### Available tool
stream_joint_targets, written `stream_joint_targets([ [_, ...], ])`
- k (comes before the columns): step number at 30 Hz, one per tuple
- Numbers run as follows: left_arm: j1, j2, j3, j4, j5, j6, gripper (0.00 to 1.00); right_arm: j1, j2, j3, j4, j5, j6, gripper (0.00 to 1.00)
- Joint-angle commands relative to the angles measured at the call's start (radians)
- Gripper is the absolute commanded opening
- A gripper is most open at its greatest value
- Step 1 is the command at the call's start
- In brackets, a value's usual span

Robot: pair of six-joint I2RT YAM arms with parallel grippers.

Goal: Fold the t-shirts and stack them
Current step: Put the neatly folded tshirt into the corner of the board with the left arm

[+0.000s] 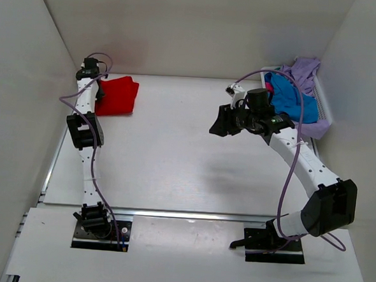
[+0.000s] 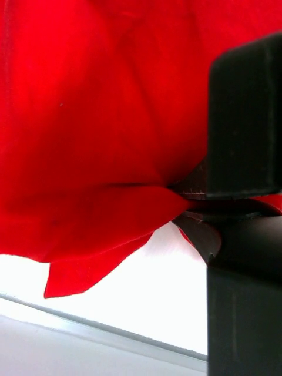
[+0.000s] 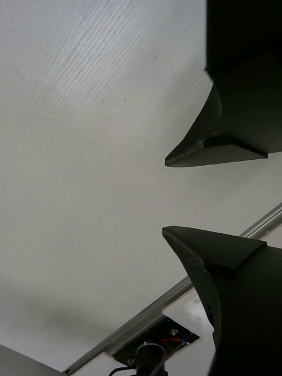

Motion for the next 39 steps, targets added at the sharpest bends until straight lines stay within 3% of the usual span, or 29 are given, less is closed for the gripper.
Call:
stream_joint_targets([
  [1,0.033,0.041,0.034,0.023,0.021,-0.010,0.02,0.020,0.015,0.051,0.004,-0.012,0.028,0.42],
  [11,0.082,0.037,0.044,0.140,0.033,0.016,0.07,0.055,0.073,0.110,-0.023,0.005,0.036,0.43],
  [14,0.093,0.038,0.052,0.167,0.056,0.026,0.26,0.063,0.079,0.121,-0.031,0.015,0.039,0.42],
  [16,0.092,0.037,0.061,0.178,0.072,0.041,0.64,0.061,0.082,0.121,-0.036,0.021,0.033,0.42],
  [20,0.096,0.021,0.064,0.215,0.116,0.035,0.79,0.066,0.085,0.120,-0.028,0.029,0.037,0.43],
  [26,0.087,-0.052,0.094,0.193,0.078,0.026,0.81,0.084,0.068,0.116,-0.042,0.049,0.031,0.44],
  [29,0.090,-0.138,0.083,0.183,0.084,0.026,0.80,0.089,0.042,0.103,-0.042,0.092,0.039,0.53],
  [30,0.090,-0.176,0.074,0.178,0.084,0.032,0.81,0.081,0.024,0.094,-0.037,0.098,0.048,0.66],
  [31,0.081,-0.230,0.046,0.175,0.084,0.038,0.82,0.075,0.025,0.078,-0.031,0.100,0.048,0.90],
  [32,0.075,-0.271,0.008,0.170,0.084,0.038,0.87,0.054,0.006,0.072,-0.030,0.101,0.056,0.99],
  [33,0.067,-0.297,-0.015,0.170,0.078,0.041,0.96,0.035,-0.011,0.051,-0.016,0.092,0.063,0.99],
  [39,0.026,-0.546,-0.249,0.031,0.167,0.040,0.99,-0.064,-0.050,-0.011,-0.026,0.150,0.010,0.99],
])
